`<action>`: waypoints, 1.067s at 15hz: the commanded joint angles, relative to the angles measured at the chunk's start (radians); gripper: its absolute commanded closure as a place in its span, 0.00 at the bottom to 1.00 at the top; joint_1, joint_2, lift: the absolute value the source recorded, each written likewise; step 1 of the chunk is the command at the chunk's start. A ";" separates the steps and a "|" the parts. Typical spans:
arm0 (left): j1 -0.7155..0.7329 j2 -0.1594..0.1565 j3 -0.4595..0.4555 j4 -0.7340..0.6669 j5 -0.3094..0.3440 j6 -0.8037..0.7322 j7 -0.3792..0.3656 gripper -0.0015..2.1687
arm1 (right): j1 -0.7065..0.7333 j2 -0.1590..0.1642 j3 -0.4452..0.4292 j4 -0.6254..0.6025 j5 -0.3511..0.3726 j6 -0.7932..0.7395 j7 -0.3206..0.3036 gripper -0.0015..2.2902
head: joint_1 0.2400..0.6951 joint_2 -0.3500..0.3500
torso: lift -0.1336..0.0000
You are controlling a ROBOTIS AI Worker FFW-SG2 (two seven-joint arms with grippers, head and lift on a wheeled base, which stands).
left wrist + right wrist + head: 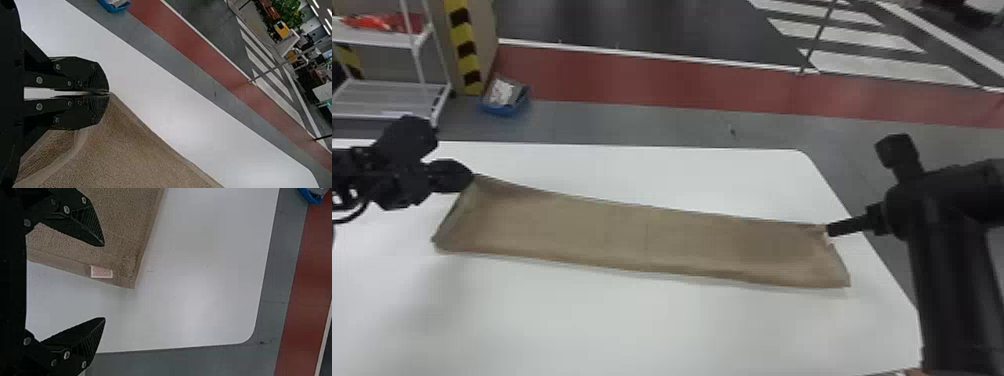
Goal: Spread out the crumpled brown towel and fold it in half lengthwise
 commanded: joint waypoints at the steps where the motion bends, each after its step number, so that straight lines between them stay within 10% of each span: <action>1: 0.002 0.000 0.000 0.001 0.001 -0.006 0.001 0.50 | -0.005 -0.005 0.009 0.001 0.015 0.019 -0.028 0.04 | 1.00 0.15 | 0.07; 4: 0.006 0.002 0.000 0.001 0.003 -0.024 0.004 0.49 | -0.002 -0.005 0.003 0.000 0.003 0.037 -0.036 0.04 | 1.00 0.13 | 0.07; 7: 0.022 0.006 0.003 -0.009 0.010 -0.055 0.007 0.05 | 0.001 -0.005 0.003 -0.005 0.000 0.040 -0.035 0.04 | 1.00 0.12 | 0.07; 16: 0.049 0.043 0.049 -0.037 0.056 -0.052 0.028 0.04 | 0.001 -0.004 -0.002 -0.011 -0.009 0.043 -0.030 0.04 | 1.00 0.15 | 0.07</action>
